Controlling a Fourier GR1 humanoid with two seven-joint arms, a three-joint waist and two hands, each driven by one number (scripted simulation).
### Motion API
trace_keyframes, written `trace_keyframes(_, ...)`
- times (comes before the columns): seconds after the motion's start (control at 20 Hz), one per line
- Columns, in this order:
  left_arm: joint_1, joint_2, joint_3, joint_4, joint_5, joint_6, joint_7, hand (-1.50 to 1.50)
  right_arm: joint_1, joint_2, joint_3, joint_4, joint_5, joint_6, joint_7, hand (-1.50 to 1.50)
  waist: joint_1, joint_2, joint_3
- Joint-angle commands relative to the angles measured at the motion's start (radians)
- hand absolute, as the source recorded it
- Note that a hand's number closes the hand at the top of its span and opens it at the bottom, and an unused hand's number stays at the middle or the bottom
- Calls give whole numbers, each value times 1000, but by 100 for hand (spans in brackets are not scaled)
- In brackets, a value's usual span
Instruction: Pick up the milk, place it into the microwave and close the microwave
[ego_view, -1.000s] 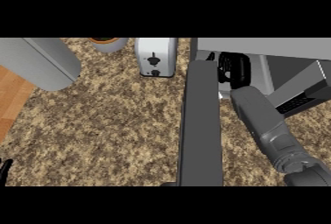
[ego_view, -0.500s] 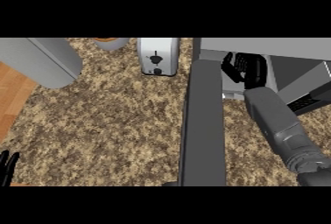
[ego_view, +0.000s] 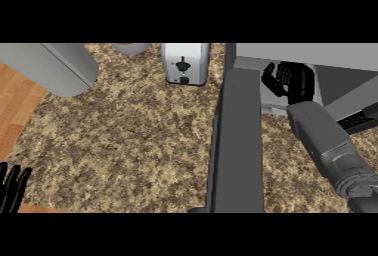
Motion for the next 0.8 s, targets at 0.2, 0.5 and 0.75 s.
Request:
trace_keyframes(0.2, -38, 21, 24, 45, 0, 2, 7, -150, 23, 34, 43, 15, 48, -59, -25, -150, 8, 0, 1)
trace_keyframes(0.5, -56, 7, 9, 60, -13, 8, -2, -150, -16, 31, 34, -8, 45, -67, -5, -150, 19, 3, 0)
trace_keyframes(0.75, -84, 7, 1, 92, -34, 14, -3, -150, -26, 50, 42, 0, 57, -71, 11, -150, 8, 2, -1)
